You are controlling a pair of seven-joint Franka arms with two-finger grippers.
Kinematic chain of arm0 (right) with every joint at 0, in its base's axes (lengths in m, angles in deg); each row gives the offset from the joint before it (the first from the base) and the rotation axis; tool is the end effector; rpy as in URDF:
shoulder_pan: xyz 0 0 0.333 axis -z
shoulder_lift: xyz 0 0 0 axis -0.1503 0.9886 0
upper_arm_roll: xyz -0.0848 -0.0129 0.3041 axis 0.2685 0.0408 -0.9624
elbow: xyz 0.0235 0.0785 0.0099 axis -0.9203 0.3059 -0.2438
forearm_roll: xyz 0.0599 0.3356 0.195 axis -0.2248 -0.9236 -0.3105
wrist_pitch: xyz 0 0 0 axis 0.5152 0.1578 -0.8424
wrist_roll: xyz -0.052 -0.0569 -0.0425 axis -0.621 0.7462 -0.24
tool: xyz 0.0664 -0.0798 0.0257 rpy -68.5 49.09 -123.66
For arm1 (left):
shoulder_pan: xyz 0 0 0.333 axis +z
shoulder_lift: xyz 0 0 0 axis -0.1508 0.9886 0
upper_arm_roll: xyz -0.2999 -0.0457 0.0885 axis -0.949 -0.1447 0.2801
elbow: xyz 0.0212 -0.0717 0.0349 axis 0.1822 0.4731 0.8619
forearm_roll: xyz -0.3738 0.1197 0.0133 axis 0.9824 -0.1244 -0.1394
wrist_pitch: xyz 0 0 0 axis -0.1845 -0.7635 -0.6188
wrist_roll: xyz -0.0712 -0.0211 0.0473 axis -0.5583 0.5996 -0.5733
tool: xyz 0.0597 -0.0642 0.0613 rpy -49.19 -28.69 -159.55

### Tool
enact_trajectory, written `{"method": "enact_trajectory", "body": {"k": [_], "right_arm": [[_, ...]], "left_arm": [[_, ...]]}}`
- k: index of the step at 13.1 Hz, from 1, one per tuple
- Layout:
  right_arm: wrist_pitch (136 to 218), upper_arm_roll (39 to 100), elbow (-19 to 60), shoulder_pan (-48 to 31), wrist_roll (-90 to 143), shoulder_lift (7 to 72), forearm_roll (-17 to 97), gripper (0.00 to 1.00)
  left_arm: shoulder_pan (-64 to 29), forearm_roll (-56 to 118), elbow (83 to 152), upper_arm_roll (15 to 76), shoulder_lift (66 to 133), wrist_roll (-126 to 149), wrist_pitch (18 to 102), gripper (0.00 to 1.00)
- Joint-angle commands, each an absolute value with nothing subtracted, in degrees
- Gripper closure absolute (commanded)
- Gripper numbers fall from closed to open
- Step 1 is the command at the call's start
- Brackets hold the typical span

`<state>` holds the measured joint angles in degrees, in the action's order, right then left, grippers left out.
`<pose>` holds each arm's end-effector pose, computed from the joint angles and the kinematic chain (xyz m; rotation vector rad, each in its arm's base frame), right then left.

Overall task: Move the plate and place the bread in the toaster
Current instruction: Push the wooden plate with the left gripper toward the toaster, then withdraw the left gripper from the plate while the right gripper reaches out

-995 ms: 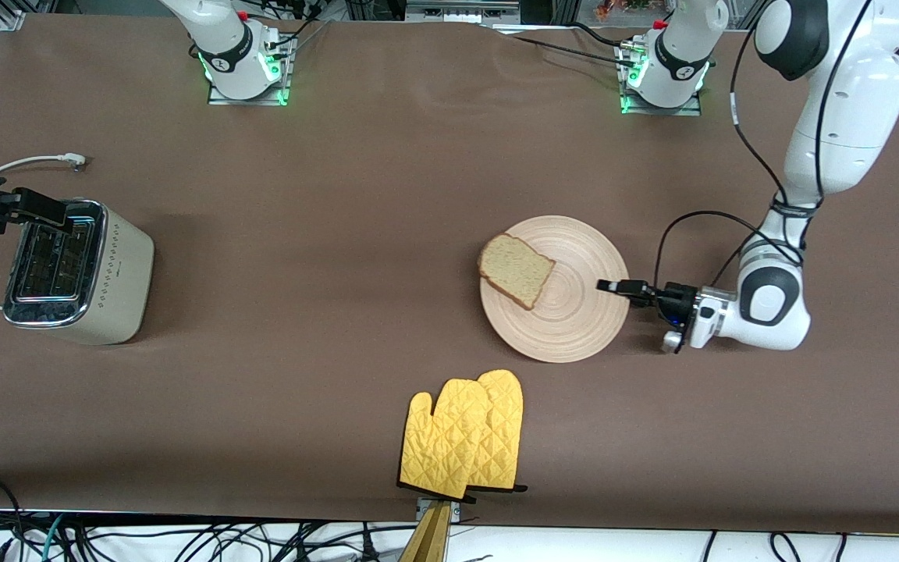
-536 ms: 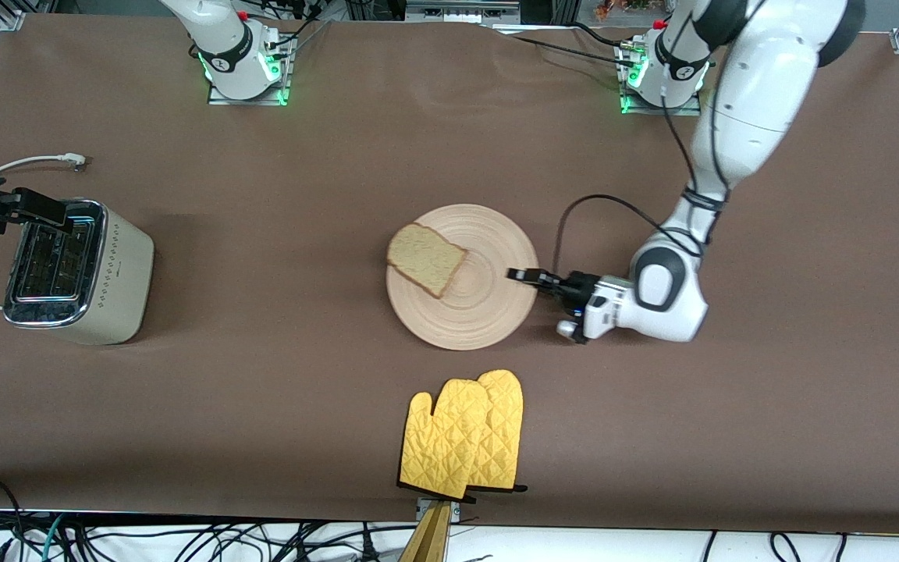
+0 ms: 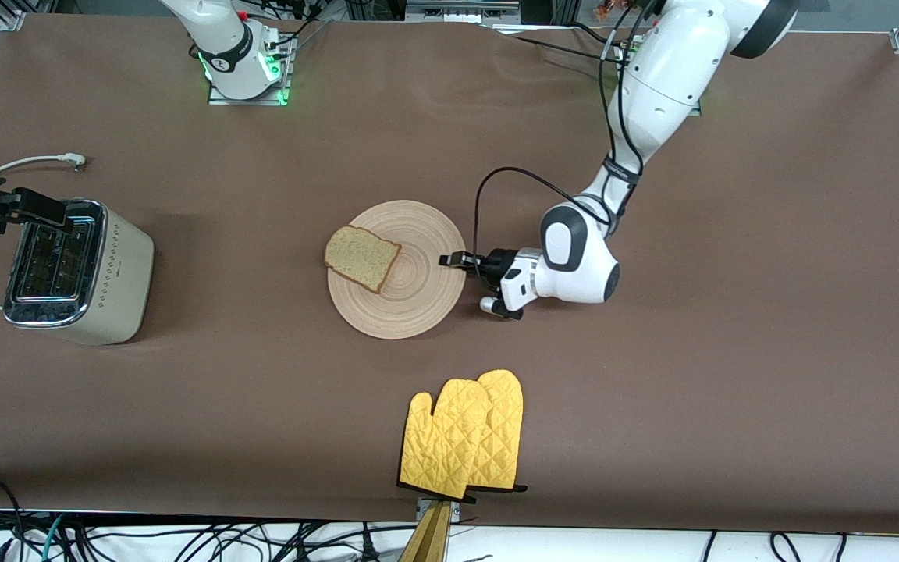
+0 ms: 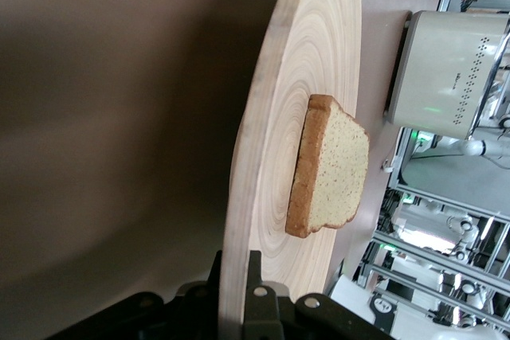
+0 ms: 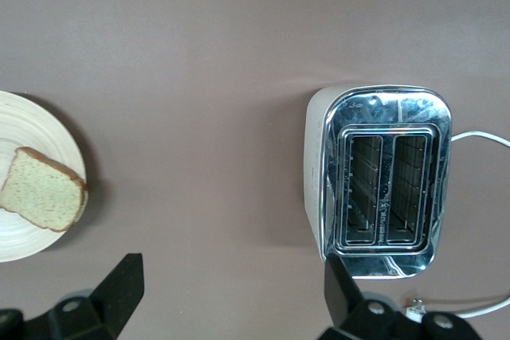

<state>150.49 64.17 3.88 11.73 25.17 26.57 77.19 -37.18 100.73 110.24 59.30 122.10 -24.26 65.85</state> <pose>0.6070 -0.0357 0.5763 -3.1345 -0.0120 0.1161 0.5463 -0.3979 0.1308 2.0827 -0.0396 -0.3468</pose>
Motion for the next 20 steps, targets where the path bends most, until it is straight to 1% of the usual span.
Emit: {"method": "enact_trajectory", "body": {"k": [1,2,3,6,8,9,11,14,15,17,18,20], "right_arm": [[150.32,64.2,3.23,11.99,24.49,26.66,76.38,0.0],[150.31,64.2,3.32,11.99,24.49,26.66,76.38,0.0],[150.31,64.2,3.32,11.9,24.49,26.66,76.38,0.0],[150.31,64.2,3.32,11.9,24.49,26.66,76.29,0.0],[150.4,64.2,3.32,11.9,24.49,26.66,76.29,0.0],[150.4,64.2,3.32,11.9,24.49,26.66,76.38,0.0],[150.4,64.2,3.32,12.07,24.49,26.66,76.38,0.0],[150.4,64.2,3.32,11.99,24.49,26.66,76.38,0.0],[150.4,64.2,3.32,11.99,24.49,26.66,76.38,0.0],[150.31,64.2,3.32,11.99,24.49,26.66,76.29,0.0],[150.4,64.2,3.32,11.99,24.49,26.66,76.29,0.0],[150.31,64.2,3.32,11.99,24.49,26.66,76.29,0.0]], "left_arm": [[-37.85,103.66,110.65,60.28,121.46,-23.92,65.59,0.85],[-37.85,103.74,110.91,60.28,121.46,-24.01,65.59,0.48],[-37.68,103.66,111.18,60.54,121.28,-24.7,65.68,0.0],[-36.02,103.05,112.05,61.42,120.23,-24.18,65.51,0.0],[-32.6,102.61,115.29,61.51,117.26,-24.53,64.72,0.0],[-30.14,99.56,118.96,61.59,113.85,-24.54,64.11,0.0],[-24.26,87.81,122.59,61.6,107.86,-23.92,61.22,0.0],[-15.64,69.02,122.52,61.6,100.3,-18.67,53.49,0.0],[-14.4,61.55,122.43,61.6,96.97,-16.73,52.42,0.0],[-14.3,45.91,122.43,61.6,88.11,-12.26,51.1,0.0],[-14.91,36.69,122.78,61.42,83.19,-10.58,51.09,0.0],[-16.31,24.43,123.39,60.89,75.7,-10.38,50.92,0.0]]}}
